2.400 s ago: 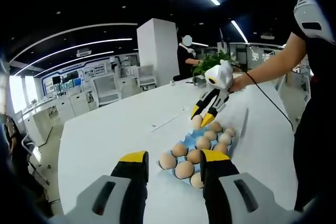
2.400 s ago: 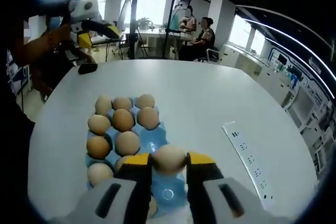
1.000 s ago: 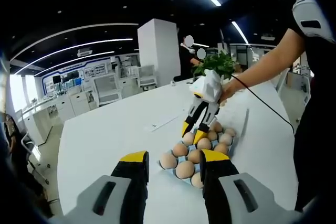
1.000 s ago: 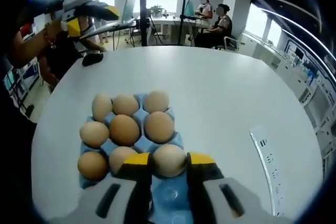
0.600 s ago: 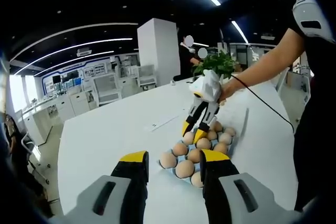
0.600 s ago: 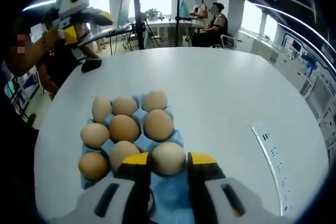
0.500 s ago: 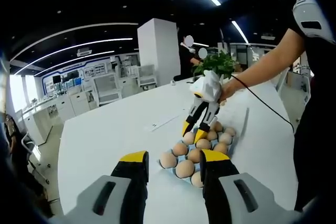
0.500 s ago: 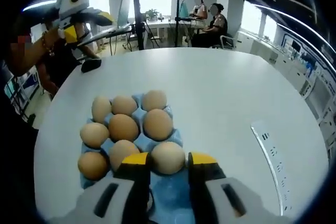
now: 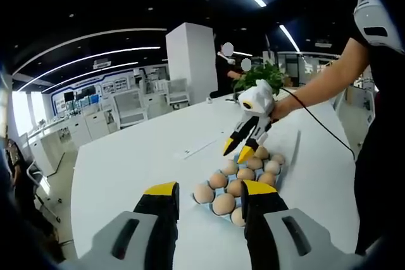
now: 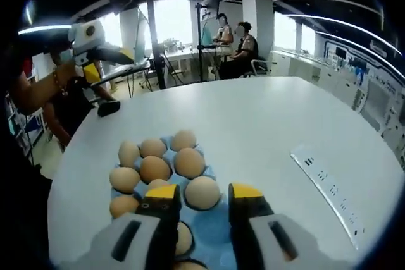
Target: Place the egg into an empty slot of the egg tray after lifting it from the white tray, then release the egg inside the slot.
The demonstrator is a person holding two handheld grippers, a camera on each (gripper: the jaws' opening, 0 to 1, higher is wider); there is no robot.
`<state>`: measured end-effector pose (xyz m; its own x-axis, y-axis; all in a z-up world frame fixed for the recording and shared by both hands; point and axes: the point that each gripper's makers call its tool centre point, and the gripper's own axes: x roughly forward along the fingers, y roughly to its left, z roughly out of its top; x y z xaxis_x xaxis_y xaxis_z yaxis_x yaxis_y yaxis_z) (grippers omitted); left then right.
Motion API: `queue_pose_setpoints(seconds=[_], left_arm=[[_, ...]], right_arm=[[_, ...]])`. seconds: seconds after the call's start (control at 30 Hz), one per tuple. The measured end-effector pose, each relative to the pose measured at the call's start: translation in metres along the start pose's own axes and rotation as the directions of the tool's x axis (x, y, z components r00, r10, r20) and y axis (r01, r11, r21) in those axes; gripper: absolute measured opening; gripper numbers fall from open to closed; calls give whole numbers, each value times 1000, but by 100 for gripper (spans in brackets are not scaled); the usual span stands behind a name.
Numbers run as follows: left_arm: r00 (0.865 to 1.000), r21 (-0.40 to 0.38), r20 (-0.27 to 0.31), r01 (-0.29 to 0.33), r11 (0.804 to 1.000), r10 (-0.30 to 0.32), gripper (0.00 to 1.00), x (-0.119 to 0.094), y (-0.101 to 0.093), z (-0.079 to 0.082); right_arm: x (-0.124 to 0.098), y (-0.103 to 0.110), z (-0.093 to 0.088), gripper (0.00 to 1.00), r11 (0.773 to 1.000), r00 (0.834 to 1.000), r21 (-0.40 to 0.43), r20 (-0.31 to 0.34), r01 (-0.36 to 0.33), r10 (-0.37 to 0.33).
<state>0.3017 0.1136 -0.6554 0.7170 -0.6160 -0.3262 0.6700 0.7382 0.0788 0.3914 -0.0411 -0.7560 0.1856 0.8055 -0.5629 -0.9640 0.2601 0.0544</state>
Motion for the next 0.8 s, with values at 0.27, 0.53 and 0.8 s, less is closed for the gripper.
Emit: queue_pose_setpoints(seconds=[0.27,0.53,0.8], left_arm=[[1000,3,3,10,1000,-10,39,4,-3,2],[1000,6,1,14,1000,-14,39,5,-3,3],[1000,5,-1,18,1000,-18,39,6,-5,3]], right_arm=[[-21,-10,-6,30,998,998,9,23,54,-54],[-37,-16,-18,30,996,996,35,31,87,-88],[-53,-24,-29,30,991,992,40,16,125,-126]])
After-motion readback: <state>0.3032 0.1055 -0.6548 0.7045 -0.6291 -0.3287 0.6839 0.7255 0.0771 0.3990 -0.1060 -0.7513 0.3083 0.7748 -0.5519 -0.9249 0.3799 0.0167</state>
